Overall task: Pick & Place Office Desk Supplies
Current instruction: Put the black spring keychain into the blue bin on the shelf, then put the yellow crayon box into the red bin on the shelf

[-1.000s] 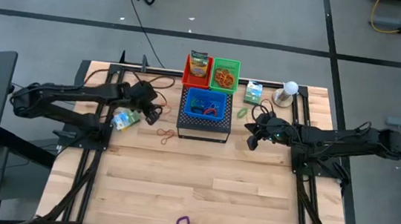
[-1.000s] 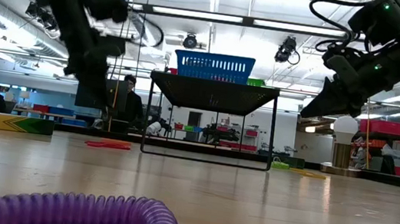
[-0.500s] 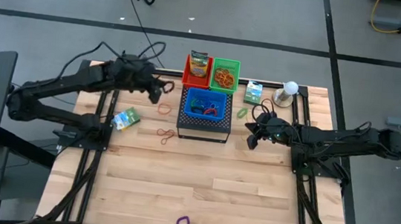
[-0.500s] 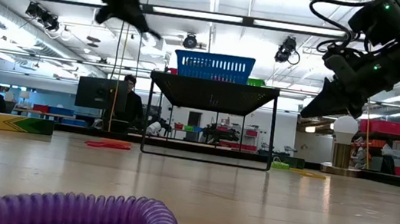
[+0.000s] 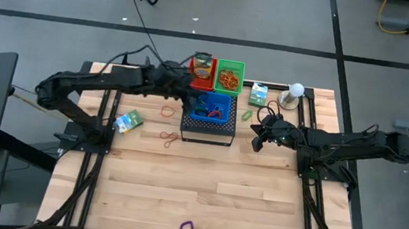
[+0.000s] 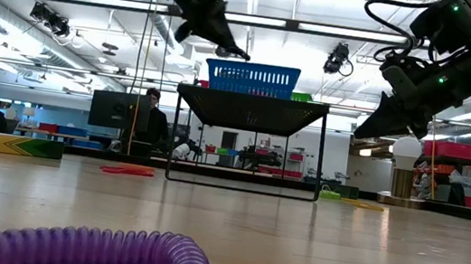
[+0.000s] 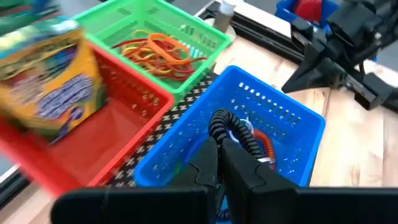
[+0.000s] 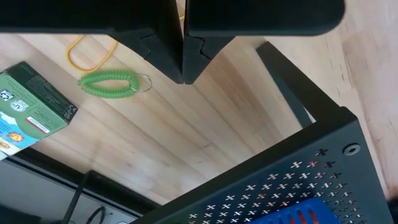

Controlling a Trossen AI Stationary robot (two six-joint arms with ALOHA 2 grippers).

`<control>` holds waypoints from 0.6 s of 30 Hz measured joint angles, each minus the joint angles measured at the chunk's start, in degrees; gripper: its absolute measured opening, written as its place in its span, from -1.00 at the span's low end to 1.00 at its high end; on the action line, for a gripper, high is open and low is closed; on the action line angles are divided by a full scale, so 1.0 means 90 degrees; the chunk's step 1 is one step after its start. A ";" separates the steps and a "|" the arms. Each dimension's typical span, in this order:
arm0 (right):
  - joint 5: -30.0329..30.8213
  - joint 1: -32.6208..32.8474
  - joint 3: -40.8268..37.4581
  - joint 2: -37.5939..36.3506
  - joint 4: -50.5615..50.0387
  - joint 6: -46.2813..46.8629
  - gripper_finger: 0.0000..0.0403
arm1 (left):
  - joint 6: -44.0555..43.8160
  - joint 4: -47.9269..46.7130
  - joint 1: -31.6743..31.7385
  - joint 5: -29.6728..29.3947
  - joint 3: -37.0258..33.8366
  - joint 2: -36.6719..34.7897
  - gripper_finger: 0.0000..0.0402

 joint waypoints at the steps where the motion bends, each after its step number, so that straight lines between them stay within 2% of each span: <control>1: 0.0000 0.0000 0.0000 0.0000 0.0000 0.0000 -0.98 | 0.0049 -0.0009 -0.0034 0.0000 0.0097 0.0122 -0.94; 9: 0.0000 0.0000 0.0000 0.0000 0.0001 0.0000 -0.98 | 0.0285 -0.0026 -0.0194 0.0005 0.0363 0.0629 -0.88; 18: -0.0001 0.0000 0.0002 0.0000 0.0002 0.0000 -0.98 | 0.0302 -0.0085 -0.0236 -0.0011 0.0361 0.0495 -0.43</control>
